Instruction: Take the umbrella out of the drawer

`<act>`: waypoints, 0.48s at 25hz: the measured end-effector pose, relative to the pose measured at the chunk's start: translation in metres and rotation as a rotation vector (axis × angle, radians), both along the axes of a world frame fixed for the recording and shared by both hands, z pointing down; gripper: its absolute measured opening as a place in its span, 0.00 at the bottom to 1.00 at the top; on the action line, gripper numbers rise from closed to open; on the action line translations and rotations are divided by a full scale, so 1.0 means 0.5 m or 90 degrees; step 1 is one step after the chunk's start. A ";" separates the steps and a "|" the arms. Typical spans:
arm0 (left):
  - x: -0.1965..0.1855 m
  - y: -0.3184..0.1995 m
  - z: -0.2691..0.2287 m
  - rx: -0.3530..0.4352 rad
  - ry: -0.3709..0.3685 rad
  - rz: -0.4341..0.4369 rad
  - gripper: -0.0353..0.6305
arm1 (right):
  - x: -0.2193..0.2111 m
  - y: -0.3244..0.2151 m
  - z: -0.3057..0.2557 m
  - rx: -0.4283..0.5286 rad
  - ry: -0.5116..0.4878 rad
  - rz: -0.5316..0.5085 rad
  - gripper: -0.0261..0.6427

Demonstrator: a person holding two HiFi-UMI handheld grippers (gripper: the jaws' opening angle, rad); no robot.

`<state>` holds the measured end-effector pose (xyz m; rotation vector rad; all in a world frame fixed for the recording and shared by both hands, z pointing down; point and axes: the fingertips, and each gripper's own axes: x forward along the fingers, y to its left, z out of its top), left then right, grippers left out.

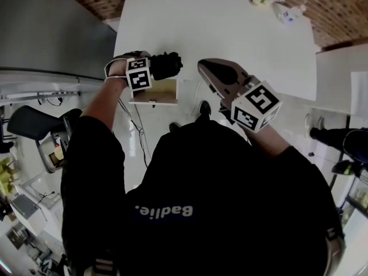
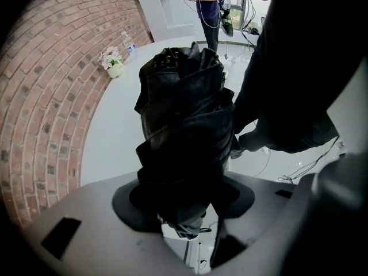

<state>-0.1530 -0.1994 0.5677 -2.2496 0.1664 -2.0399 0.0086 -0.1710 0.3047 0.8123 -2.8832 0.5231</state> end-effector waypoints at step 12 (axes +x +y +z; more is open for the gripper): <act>0.018 -0.083 0.100 -0.006 -0.055 -0.082 0.39 | 0.085 -0.039 0.051 -0.040 0.027 0.036 0.08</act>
